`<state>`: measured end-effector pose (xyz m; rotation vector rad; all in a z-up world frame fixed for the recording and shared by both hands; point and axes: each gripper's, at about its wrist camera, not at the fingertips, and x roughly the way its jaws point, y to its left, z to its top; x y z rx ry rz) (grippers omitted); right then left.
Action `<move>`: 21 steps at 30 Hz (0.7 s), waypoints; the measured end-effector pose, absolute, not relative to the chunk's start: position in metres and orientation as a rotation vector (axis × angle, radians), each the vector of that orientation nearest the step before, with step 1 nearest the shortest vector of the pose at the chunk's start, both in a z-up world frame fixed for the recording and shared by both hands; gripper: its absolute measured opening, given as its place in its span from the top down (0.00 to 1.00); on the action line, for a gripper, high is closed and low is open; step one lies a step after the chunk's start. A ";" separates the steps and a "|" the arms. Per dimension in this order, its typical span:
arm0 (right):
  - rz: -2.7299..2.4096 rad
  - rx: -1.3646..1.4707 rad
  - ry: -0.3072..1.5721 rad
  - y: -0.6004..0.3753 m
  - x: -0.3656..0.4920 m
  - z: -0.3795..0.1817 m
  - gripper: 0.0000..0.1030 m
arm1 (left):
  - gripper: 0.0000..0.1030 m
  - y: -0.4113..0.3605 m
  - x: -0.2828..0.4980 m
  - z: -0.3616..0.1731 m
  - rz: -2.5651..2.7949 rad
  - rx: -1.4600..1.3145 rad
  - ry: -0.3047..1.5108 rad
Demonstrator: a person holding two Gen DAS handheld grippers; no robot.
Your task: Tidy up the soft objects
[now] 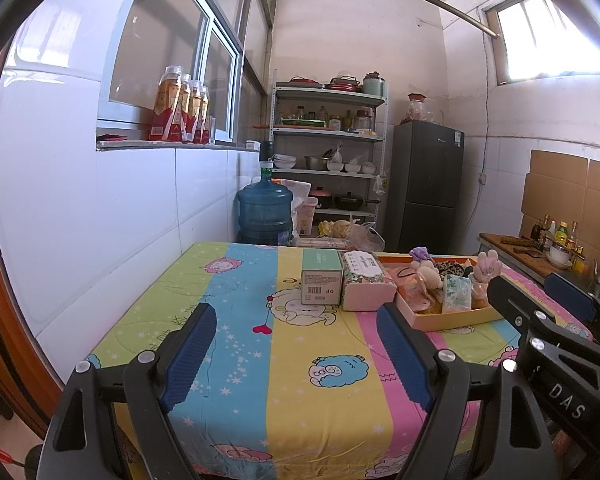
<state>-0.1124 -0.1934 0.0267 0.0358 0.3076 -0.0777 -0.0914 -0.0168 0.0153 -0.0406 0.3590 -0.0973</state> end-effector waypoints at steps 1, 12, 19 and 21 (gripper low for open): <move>-0.078 0.036 0.308 -0.194 -0.112 0.027 0.24 | 0.20 -0.017 -0.092 0.015 -0.098 -0.041 0.360; -0.080 0.036 0.307 -0.193 -0.112 0.028 0.24 | 0.20 -0.016 -0.091 0.016 -0.098 -0.041 0.360; -0.081 0.034 0.306 -0.192 -0.113 0.028 0.24 | 0.20 -0.016 -0.091 0.016 -0.098 -0.040 0.359; -0.080 0.035 0.305 -0.193 -0.113 0.029 0.24 | 0.20 -0.016 -0.092 0.016 -0.098 -0.041 0.359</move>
